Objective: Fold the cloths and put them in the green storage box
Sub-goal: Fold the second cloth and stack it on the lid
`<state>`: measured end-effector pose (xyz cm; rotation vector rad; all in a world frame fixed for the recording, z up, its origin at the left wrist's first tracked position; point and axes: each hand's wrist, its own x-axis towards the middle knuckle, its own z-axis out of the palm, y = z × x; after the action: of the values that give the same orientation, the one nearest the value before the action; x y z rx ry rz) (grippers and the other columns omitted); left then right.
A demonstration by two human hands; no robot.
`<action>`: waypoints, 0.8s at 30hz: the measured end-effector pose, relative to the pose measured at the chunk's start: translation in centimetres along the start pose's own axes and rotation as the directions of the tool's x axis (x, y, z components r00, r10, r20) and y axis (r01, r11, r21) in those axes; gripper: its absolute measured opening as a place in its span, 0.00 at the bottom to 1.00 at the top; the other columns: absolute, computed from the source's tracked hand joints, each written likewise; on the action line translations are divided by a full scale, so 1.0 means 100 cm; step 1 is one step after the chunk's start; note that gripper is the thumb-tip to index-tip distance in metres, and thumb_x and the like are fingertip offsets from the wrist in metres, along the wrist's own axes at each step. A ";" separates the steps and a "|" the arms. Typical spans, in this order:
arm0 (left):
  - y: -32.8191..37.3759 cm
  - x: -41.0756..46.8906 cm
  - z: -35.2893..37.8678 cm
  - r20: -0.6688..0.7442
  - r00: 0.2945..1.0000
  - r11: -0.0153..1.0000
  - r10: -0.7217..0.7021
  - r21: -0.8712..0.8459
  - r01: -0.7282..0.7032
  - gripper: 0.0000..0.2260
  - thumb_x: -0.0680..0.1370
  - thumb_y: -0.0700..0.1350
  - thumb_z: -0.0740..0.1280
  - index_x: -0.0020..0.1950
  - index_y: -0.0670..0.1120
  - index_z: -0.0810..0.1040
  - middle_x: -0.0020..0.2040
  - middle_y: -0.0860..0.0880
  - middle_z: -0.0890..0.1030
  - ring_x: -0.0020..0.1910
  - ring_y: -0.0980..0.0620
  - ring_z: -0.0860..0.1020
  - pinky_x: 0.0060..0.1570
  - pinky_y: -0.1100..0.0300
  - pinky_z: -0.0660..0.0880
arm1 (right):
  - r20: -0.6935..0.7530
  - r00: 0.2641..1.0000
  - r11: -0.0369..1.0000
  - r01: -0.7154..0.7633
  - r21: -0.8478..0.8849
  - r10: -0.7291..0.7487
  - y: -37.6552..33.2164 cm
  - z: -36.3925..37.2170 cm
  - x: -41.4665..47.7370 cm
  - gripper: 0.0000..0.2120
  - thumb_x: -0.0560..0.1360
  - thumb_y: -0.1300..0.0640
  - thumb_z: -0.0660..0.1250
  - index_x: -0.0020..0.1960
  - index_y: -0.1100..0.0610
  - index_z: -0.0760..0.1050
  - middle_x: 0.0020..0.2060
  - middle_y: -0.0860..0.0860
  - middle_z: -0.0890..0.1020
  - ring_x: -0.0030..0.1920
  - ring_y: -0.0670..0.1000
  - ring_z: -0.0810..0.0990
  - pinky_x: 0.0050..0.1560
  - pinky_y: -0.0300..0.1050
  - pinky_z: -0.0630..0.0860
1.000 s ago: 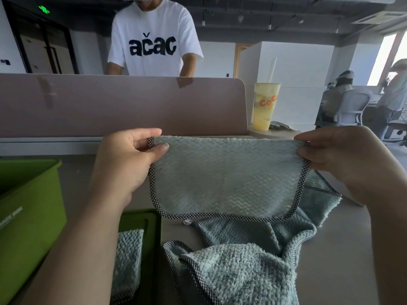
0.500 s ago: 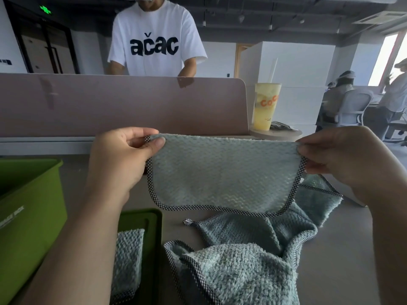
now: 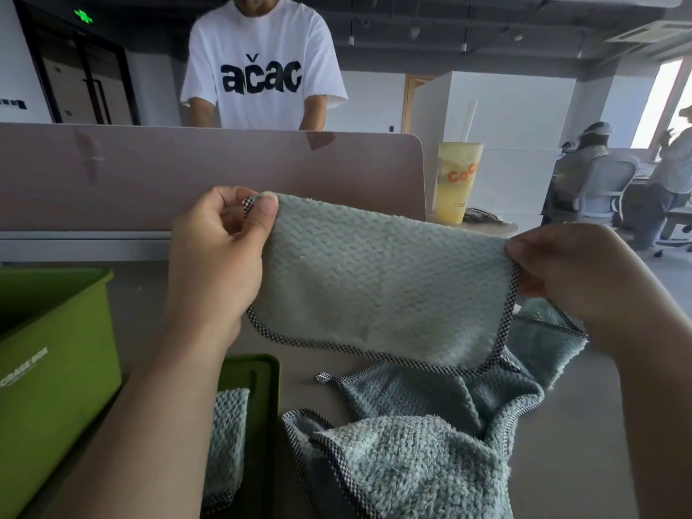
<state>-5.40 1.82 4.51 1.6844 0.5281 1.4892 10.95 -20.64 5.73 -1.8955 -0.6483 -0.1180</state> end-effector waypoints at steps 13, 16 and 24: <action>0.004 -0.001 -0.001 -0.025 0.999 0.997 -0.042 -0.064 0.040 0.07 0.74 0.50 0.71 0.37 0.53 0.76 0.35 0.56 0.78 0.27 0.69 0.74 0.29 0.76 0.69 | 0.089 0.993 0.996 -0.069 -0.062 0.074 0.006 0.006 0.005 0.12 0.79 0.63 0.61 0.40 0.63 0.79 0.32 0.59 0.79 0.30 0.54 0.77 0.42 0.51 0.79; 0.005 -0.001 -0.001 -0.046 0.998 0.995 -0.053 -0.083 0.049 0.09 0.73 0.50 0.72 0.35 0.53 0.76 0.33 0.57 0.77 0.26 0.69 0.74 0.27 0.75 0.69 | 0.101 0.991 0.992 -0.083 -0.093 0.092 0.006 0.007 0.005 0.13 0.80 0.62 0.61 0.40 0.65 0.78 0.30 0.59 0.79 0.31 0.56 0.77 0.47 0.57 0.79; 0.025 -0.011 0.002 0.135 0.991 0.999 -0.016 -0.029 0.020 0.15 0.60 0.61 0.73 0.33 0.53 0.74 0.31 0.57 0.77 0.28 0.64 0.74 0.28 0.69 0.71 | 0.331 0.919 0.893 -0.047 -0.447 0.214 -0.004 0.016 -0.002 0.08 0.76 0.58 0.66 0.50 0.61 0.81 0.39 0.55 0.83 0.42 0.57 0.83 0.50 0.54 0.79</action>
<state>-5.96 -0.57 5.81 1.7379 0.4448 1.3531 10.26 -19.17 5.32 -2.4201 -0.7911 0.2141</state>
